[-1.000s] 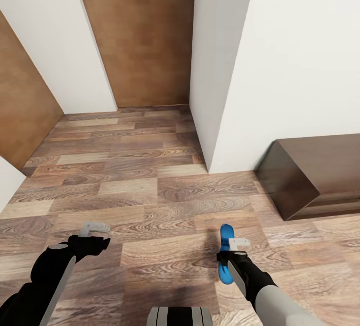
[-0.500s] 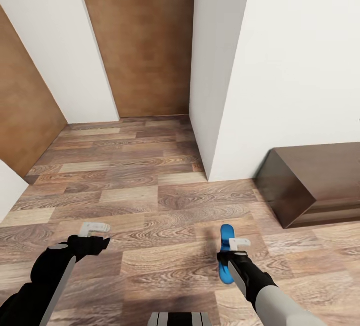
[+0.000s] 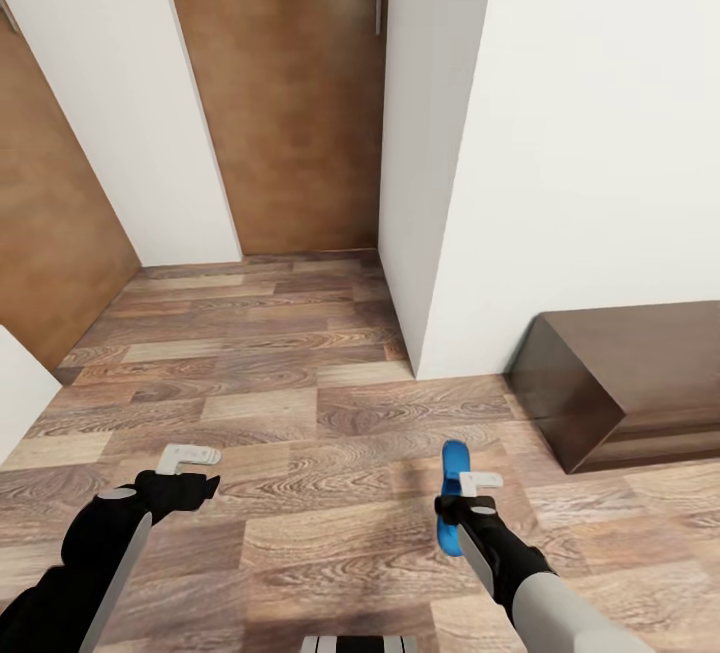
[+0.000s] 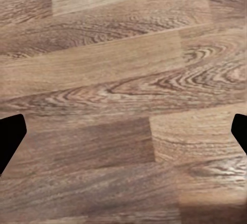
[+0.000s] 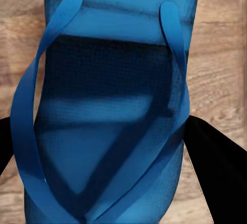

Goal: In the bedroom, move the book from the bed onto either nightstand, and place the two sandals side by side next to the bed.

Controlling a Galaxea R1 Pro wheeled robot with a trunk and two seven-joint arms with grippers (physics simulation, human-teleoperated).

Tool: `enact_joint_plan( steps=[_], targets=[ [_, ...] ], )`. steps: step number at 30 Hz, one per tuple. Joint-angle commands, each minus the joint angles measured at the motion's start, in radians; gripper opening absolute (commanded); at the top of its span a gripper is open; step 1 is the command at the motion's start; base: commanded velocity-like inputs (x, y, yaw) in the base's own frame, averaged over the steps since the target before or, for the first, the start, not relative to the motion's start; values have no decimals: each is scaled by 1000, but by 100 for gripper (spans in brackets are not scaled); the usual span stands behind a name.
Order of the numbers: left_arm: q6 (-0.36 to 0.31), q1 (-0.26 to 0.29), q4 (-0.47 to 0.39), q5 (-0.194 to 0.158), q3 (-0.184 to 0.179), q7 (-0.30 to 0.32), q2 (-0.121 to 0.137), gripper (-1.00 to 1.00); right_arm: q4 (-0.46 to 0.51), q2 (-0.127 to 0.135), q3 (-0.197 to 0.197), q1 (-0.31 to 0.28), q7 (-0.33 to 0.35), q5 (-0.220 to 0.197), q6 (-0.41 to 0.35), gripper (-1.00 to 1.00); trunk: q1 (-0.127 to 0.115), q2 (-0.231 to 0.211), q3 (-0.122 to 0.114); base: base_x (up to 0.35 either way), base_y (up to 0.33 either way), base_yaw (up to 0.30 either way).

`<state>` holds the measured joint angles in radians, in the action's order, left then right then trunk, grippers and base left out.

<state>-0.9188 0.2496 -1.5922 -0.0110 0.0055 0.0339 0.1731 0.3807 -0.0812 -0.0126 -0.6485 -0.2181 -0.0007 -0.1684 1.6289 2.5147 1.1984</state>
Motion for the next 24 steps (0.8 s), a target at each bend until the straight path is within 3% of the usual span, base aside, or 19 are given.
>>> enact_joint_plan(
  steps=[1,24],
  targets=[
    [-5,0,-1,0,1,3,0,100,2,1,-1,0,-4,-2,-4,-100,-1,0,-3,0,0,0],
    [-3,0,3,0,1,0,3,100,1,19,2,17,-3,-10,11,-100,-11,-5,-92,0,0,0]
  ],
)
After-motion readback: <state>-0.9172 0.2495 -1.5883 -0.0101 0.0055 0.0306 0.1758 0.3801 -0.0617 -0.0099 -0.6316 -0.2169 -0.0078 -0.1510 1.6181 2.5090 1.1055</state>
